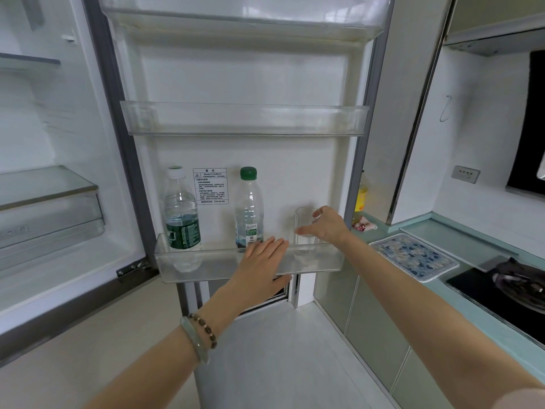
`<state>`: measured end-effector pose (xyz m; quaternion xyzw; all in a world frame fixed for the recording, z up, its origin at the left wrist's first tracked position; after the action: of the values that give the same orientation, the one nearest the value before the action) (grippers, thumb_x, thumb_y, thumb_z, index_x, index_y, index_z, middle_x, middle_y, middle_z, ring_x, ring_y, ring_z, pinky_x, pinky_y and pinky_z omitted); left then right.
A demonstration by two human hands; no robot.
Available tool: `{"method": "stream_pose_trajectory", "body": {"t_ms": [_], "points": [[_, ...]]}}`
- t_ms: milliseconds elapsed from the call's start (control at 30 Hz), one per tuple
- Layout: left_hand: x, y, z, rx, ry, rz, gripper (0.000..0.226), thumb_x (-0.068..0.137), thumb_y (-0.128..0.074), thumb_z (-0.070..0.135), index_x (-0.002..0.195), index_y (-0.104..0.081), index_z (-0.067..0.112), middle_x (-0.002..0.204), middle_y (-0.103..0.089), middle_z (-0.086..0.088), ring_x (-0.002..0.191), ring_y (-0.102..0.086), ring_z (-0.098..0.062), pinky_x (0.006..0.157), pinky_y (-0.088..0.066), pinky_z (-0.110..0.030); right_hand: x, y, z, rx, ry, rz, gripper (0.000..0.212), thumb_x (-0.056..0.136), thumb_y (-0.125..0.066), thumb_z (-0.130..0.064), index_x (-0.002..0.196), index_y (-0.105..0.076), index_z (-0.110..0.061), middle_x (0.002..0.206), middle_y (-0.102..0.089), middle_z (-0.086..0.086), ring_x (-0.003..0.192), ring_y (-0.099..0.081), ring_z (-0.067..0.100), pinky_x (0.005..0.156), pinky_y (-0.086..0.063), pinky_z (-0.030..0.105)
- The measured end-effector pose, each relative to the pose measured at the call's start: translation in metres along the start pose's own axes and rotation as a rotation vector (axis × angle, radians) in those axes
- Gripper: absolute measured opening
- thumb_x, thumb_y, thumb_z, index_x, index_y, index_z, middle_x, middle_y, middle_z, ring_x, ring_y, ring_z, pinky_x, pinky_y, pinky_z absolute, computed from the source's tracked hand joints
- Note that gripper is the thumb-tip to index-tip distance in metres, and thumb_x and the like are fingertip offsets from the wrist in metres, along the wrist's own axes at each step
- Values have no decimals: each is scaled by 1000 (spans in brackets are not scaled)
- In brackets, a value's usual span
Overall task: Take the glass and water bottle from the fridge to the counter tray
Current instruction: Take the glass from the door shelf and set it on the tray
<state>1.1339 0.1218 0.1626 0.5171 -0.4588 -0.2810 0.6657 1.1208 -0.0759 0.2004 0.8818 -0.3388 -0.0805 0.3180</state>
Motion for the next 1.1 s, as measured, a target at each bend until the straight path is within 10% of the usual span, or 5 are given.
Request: {"method": "stream_pose_trajectory", "body": {"t_ms": [467, 767, 1100], "points": [[-4, 18, 0, -250, 65, 16, 67, 100, -44, 46, 155, -18, 18, 163, -17, 1, 150, -12, -16, 118, -1, -29, -37, 46, -73, 137, 213, 82, 66, 58, -90, -31, 111, -57, -13, 107, -63, 3, 97, -62, 17, 83, -49, 27], [-20, 36, 17, -1961, 671, -58, 49, 100, -44, 44, 119, -55, 0, 119, -61, -17, 116, -57, -30, 99, -44, -37, -112, 74, -113, 166, 292, 2, 58, 57, -91, -30, 105, -60, -16, 101, -67, 2, 92, -66, 15, 84, -55, 32], [-44, 18, 71, -2293, 665, -346, 72, 97, -38, 57, 108, -55, -13, 107, -69, -29, 104, -65, -37, 78, -54, -45, -190, 100, -69, 157, 224, 35, 57, 57, -91, -28, 105, -63, -14, 91, -67, -2, 74, -63, 5, 64, -46, 14]]}}
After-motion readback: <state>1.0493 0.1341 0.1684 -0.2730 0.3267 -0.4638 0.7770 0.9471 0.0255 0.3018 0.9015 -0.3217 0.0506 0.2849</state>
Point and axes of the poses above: each hand's wrist, its own x-axis towards the middle knuckle, its own y-axis out of the back of the hand, z = x × y, the point moved 6 cm from there along x, towards the middle knuckle
